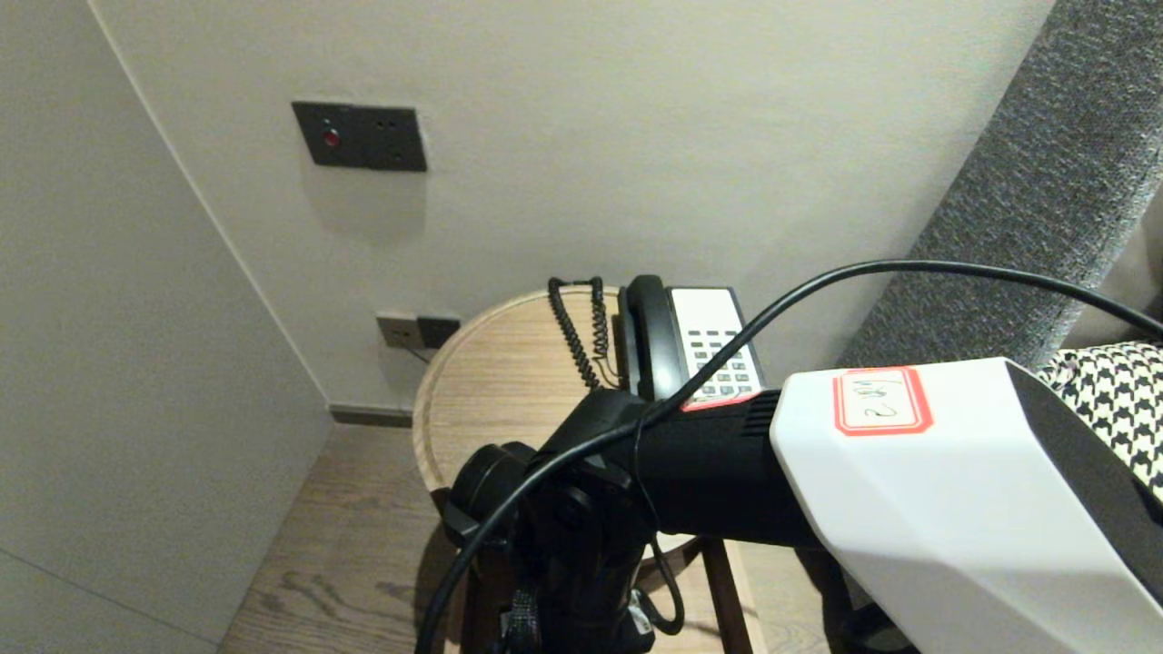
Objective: Take the remote control out of the drawer one by one and place them on the table
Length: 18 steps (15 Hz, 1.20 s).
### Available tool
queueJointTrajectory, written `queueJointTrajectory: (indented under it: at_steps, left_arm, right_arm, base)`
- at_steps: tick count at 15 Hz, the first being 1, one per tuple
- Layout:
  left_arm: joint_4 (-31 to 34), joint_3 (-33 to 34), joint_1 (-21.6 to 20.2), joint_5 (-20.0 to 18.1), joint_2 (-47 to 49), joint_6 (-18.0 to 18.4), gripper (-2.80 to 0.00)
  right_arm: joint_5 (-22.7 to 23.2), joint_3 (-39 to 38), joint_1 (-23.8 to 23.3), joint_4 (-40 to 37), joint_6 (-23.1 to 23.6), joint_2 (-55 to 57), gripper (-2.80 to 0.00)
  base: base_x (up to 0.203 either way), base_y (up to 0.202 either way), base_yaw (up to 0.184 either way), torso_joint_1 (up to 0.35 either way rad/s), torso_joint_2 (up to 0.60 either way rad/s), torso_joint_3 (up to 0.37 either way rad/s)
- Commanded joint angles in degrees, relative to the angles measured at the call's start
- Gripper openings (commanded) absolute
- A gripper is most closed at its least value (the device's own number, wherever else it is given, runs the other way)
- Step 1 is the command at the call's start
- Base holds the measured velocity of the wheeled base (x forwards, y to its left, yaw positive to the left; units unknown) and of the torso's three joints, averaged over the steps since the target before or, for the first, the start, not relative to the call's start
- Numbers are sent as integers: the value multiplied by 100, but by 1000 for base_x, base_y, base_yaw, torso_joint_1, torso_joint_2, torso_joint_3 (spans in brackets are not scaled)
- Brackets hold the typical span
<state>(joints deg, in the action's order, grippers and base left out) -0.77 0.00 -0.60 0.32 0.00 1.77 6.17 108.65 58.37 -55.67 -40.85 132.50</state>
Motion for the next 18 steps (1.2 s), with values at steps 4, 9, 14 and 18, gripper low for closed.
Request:
queueJointTrajectory:
  at_steps: [4, 9, 14, 18]
  left_arm:
    - [-2, 0, -2, 3, -18, -1, -280]
    - [-2, 0, -2, 3, -14, -1, -280]
    - [-2, 0, -2, 3, -18, -1, -280]
    - [-2, 0, -2, 3, -18, -1, -280]
  right_arm:
    - [-139, 86, -1, -31, -52, 143, 0]
    - [-151, 95, -1, -22, -99, 145, 0]
    - [-388, 95, -1, 224, -99, 136, 0]
    - [-503, 95, 18, 215, -130, 86, 0]
  base:
    - [0, 0, 0, 0, 0, 0]
    - [0, 0, 0, 0, 0, 0]
    - [0, 0, 0, 0, 0, 0]
    - [0, 0, 0, 0, 0, 0]
